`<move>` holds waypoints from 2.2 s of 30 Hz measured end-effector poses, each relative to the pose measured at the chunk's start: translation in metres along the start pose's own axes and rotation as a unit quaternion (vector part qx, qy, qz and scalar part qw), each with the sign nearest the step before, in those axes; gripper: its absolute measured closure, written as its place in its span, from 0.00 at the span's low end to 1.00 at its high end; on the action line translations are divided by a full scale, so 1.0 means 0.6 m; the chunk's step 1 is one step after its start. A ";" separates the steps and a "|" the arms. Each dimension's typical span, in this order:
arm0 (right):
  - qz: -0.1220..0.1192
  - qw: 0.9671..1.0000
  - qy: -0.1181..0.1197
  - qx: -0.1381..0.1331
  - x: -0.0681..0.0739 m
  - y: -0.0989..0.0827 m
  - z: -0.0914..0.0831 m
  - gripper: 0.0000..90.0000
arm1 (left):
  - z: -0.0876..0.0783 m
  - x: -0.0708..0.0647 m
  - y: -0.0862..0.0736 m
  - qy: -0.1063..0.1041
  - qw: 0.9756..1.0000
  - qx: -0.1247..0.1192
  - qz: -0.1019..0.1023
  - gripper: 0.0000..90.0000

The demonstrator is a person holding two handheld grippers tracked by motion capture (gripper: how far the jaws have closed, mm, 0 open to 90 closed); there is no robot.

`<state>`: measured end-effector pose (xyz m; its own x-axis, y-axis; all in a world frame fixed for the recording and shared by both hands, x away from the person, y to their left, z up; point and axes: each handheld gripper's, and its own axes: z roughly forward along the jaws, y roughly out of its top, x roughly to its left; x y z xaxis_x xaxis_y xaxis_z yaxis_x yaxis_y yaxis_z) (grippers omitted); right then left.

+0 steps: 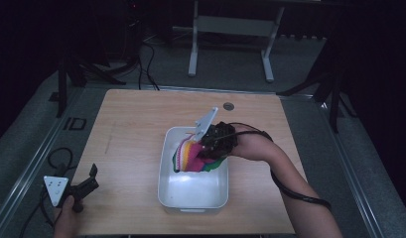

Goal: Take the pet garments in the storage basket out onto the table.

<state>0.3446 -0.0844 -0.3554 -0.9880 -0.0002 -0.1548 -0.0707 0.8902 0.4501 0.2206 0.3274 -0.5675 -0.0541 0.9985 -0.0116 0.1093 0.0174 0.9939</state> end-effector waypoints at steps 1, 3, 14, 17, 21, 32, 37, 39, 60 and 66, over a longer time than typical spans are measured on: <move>0.004 1.000 -0.002 -0.001 -0.001 -0.003 -0.006 0.78 | 0.000 0.000 0.000 0.000 1.000 0.000 0.000 0.02; 0.006 1.000 -0.003 0.000 -0.002 -0.006 -0.011 0.78 | 0.000 0.000 0.000 0.000 1.000 -0.001 0.000 0.02; 0.042 0.998 -0.037 0.003 -0.017 -0.080 -0.067 0.78 | 0.000 0.000 0.000 0.000 1.000 -0.001 0.001 0.02; 0.055 0.998 -0.042 0.011 -0.020 -0.105 -0.077 0.78 | -0.001 -0.001 0.000 0.002 1.000 -0.001 0.001 0.02; 0.070 0.996 -0.045 0.022 -0.023 -0.132 -0.085 0.78 | -0.001 0.000 0.000 0.002 1.000 0.000 0.004 0.02; 0.120 0.990 -0.056 0.047 -0.024 -0.232 -0.111 0.78 | -0.001 -0.001 0.000 0.002 1.000 0.000 0.003 0.02; 0.141 0.987 -0.060 0.046 -0.026 -0.269 -0.106 0.78 | -0.001 -0.001 0.000 0.002 1.000 0.000 0.003 0.02; 0.147 0.986 -0.060 0.041 -0.027 -0.279 -0.100 0.78 | -0.001 -0.001 0.000 0.002 1.000 0.000 0.003 0.02; 0.186 0.980 -0.054 0.043 -0.043 -0.360 0.021 0.77 | -0.001 -0.001 0.000 0.001 1.000 0.001 0.004 0.02; 0.200 0.977 -0.048 0.054 -0.047 -0.379 0.064 0.77 | -0.001 -0.001 0.000 0.001 1.000 0.000 0.003 0.02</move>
<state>0.3938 -0.2695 -0.4871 -0.9158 0.3954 -0.0702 0.3378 0.8530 0.3978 0.2200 0.3267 -0.5677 -0.0560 0.9984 -0.0062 0.1096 0.0123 0.9939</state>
